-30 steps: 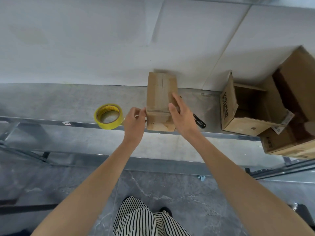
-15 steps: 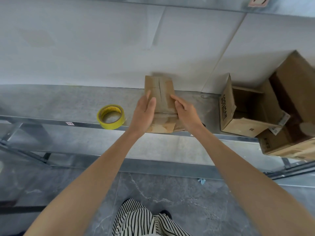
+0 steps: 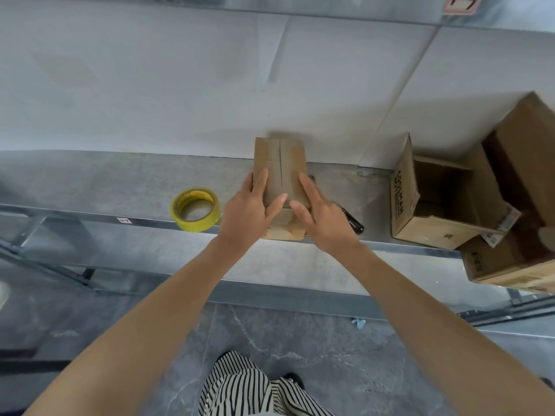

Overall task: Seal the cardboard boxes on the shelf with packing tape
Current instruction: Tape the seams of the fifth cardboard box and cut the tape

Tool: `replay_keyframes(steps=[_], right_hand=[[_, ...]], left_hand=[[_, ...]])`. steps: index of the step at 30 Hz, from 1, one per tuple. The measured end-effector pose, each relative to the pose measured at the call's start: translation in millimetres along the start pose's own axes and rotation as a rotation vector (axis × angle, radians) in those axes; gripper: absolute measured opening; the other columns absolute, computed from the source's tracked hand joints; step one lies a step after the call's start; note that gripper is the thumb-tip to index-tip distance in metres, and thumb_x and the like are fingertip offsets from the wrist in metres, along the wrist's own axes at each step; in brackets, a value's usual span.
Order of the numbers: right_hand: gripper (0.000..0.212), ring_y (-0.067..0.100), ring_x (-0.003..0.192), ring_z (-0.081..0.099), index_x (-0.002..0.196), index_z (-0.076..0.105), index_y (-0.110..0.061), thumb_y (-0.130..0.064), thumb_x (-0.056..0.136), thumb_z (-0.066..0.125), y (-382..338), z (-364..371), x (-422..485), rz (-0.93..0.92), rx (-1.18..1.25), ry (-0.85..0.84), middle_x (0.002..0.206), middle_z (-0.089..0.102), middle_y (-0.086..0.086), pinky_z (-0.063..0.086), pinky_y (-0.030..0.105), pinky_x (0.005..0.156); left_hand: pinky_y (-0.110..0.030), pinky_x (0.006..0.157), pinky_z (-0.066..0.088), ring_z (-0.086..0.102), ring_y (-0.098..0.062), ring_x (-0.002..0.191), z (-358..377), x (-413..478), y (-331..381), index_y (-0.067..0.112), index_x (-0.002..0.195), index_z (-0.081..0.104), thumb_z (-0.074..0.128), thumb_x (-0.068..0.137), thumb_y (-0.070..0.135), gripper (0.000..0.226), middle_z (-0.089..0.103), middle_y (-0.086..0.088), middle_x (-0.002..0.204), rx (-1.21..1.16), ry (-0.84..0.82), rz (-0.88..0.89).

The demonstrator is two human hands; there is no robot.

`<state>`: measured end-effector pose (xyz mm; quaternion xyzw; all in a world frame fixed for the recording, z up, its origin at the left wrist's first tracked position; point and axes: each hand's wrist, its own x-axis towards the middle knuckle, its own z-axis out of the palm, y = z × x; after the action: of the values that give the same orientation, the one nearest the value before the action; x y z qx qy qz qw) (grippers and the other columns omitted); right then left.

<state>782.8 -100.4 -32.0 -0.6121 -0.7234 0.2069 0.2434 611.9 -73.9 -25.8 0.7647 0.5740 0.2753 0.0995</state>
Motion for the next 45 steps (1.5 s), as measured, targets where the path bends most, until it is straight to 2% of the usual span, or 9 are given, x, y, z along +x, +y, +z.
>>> replay_keyframes(steps=[6,12,16,21,25,28,33,39,45], right_hand=[[0.066,0.031,0.115,0.055,0.152,0.008,-0.027,-0.058,0.095,0.018,-0.9,-8.4,5.5,-0.009,-0.331,-0.04,0.158,0.019,-0.002,0.045,0.039,0.083],[0.056,0.003,0.117,0.05,0.149,0.023,-0.034,-0.048,0.097,0.039,-19.2,14.4,-4.1,0.179,0.468,0.103,0.148,0.039,-0.007,0.038,0.034,0.106],[0.05,-0.025,0.089,0.049,0.142,0.04,-0.031,-0.045,0.095,0.048,-35.5,37.4,-2.3,0.268,0.649,0.354,0.14,0.047,-0.013,0.037,-0.001,0.081],[0.051,0.017,0.094,0.059,0.14,0.042,-0.034,-0.053,0.093,0.037,-30.3,39.8,0.9,0.291,0.557,0.392,0.123,0.059,-0.005,0.048,0.038,0.092],[0.051,0.012,0.082,0.043,0.139,0.047,-0.025,-0.047,0.095,0.032,-22.7,38.2,2.6,0.218,0.501,0.416,0.092,0.053,-0.001,0.039,0.027,0.075],[0.043,0.008,0.083,0.048,0.137,0.049,-0.024,-0.038,0.101,0.033,-17.7,34.8,3.2,0.2,0.474,0.413,0.104,0.065,-0.003,0.043,0.025,0.075],[0.039,0.004,0.079,0.055,0.133,0.053,-0.033,-0.039,0.102,0.031,-9.8,21.0,5.2,0.228,0.437,0.338,0.104,0.066,-0.011,0.039,0.009,0.071],[0.053,0.009,0.094,0.055,0.144,0.033,-0.037,-0.055,0.094,0.039,-18.4,7.1,10.3,0.286,0.437,0.117,0.115,0.058,-0.011,0.04,0.023,0.079],[0.057,0.015,0.117,0.051,0.148,0.025,-0.033,-0.047,0.096,0.043,-34.6,25.5,7.6,0.326,0.514,0.229,0.139,0.05,-0.005,0.042,0.032,0.098]], left_hand=[[-0.045,0.066,0.049,0.062,-0.044,0.09,-11.6,3.0,-6.2,0.002,0.144,0.032,0.049,0.092,0.049,0.073,0.039,-0.022,0.144,0.215,-0.108,0.134],[-0.01,0.095,0.024,0.039,-0.019,0.131,3.8,0.9,6.9,0.015,0.145,0.034,0.04,0.099,0.039,0.052,0.034,-0.002,0.15,-0.432,-0.049,-0.222],[-0.007,0.09,0.03,0.053,-0.017,0.121,14.9,-0.8,23.2,0.011,0.129,0.058,0.046,0.098,0.033,0.04,0.058,-0.002,0.132,-0.535,0.234,-0.326],[-0.016,0.091,0.037,0.058,-0.021,0.113,17.4,2.8,11.9,0.01,0.123,0.063,0.037,0.094,0.035,0.046,0.063,-0.007,0.125,-0.4,0.251,-0.22],[-0.024,0.091,0.043,0.062,-0.025,0.109,16.2,3.5,7.3,0.01,0.122,0.064,0.035,0.096,0.029,0.044,0.064,-0.01,0.125,-0.363,0.248,-0.173],[-0.029,0.089,0.047,0.064,-0.027,0.107,10.0,4.1,2.3,0.005,0.119,0.065,0.037,0.096,0.022,0.04,0.064,-0.012,0.123,-0.336,0.258,-0.095],[-0.01,0.077,0.04,0.066,-0.023,0.097,0.0,7.8,-9.9,0.008,0.119,0.066,0.04,0.1,0.014,0.033,0.066,-0.006,0.12,-0.316,0.203,-0.01],[-0.014,0.075,0.044,0.063,-0.006,0.087,1.6,0.6,-4.1,0.022,0.138,0.047,0.048,0.097,0.032,0.042,0.068,-0.001,0.109,-0.519,0.028,-0.295],[-0.001,0.071,0.042,0.057,0.016,0.09,14.7,-14.3,11.0,0.029,0.137,0.044,0.053,0.091,0.043,0.049,0.062,0.025,0.104,-0.728,0.045,-0.413]])
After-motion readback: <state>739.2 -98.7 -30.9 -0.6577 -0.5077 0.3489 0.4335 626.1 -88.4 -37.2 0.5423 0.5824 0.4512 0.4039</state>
